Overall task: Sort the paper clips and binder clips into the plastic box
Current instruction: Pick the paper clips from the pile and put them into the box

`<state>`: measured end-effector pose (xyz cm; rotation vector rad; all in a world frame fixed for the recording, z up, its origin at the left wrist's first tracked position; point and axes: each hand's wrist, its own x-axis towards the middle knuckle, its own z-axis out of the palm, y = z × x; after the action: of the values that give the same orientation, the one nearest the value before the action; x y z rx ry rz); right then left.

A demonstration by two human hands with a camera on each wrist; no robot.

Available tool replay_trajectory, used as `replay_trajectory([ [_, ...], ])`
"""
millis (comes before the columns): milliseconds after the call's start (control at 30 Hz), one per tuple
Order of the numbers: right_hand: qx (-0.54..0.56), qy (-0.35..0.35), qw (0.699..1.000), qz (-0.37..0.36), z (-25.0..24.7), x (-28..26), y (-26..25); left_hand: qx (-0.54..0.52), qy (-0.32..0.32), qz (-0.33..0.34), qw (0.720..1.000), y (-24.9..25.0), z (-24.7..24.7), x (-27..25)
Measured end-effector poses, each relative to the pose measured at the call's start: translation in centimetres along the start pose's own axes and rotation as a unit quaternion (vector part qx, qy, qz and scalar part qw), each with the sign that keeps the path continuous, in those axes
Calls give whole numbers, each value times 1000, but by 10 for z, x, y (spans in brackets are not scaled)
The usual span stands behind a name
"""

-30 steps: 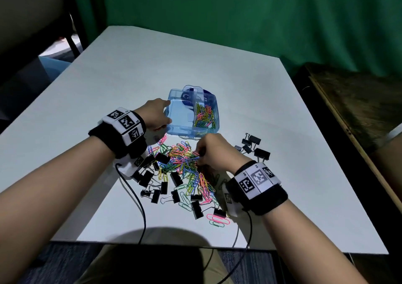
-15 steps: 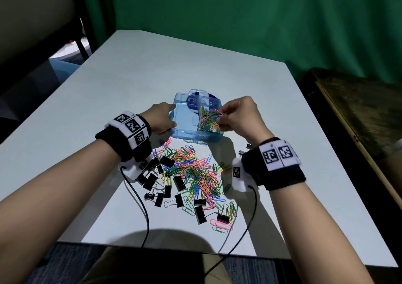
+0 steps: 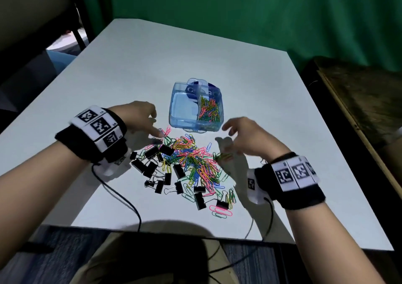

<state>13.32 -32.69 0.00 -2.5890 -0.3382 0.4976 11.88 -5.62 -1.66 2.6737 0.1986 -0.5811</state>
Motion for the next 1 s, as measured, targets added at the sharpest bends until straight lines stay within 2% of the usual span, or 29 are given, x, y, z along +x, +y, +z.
replay_trajectory([
  [67, -77, -93, 992, 25, 10, -24, 8, 21, -53, -1, 998, -5, 4, -15],
  [133, -123, -142, 981, 46, 23, -43, 11, 39, -87, 12, 995, -8, 10, -28],
  [267, -187, -195, 961, 64, 49, -65, 4, 57, -81, 26, 995, -8, 29, -36],
  [500, -167, -111, 980, -2, 63, -41, -11, 50, -32, 86, 995, 14, 47, -33],
  [600, -136, -56, 989, -30, 55, -30, -7, 91, -6, 106, 990, 19, 46, -33],
  [700, -124, -5, 992, -21, 48, -29, 4, 93, 37, 184, 978, 28, 43, -40],
  [767, -127, 21, 992, -1, 46, -30, 9, 82, 14, 265, 961, 40, 44, -48],
  [867, -118, 6, 993, 20, 47, -32, 9, 116, -69, 353, 926, 62, 55, -62],
  [1000, -127, -48, 991, 12, 54, -34, -1, 200, -123, 389, 891, 81, 72, -66],
])
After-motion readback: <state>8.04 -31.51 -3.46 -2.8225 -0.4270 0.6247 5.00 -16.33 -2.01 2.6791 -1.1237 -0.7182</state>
